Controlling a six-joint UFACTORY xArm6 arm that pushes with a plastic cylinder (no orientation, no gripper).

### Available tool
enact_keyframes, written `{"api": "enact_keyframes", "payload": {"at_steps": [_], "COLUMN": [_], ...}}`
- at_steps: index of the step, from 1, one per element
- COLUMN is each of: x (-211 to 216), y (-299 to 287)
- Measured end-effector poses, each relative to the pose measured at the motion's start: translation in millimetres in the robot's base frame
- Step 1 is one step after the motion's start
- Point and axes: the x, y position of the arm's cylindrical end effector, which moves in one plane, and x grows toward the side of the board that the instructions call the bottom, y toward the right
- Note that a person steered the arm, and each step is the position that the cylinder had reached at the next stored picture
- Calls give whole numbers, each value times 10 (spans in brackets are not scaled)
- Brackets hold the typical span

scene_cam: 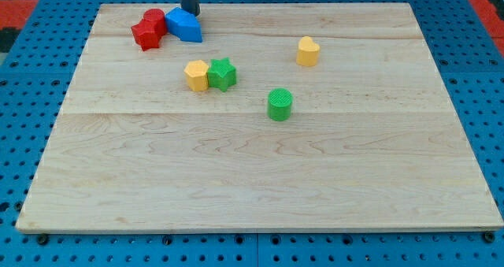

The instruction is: Point your arm towards the yellow heart

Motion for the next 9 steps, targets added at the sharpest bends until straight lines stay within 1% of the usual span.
{"api": "enact_keyframes", "payload": {"at_steps": [4,5,6,7,8,9], "x": [-59,0,343,789,916,718], "y": [32,189,920,1234,1469,1624]}}
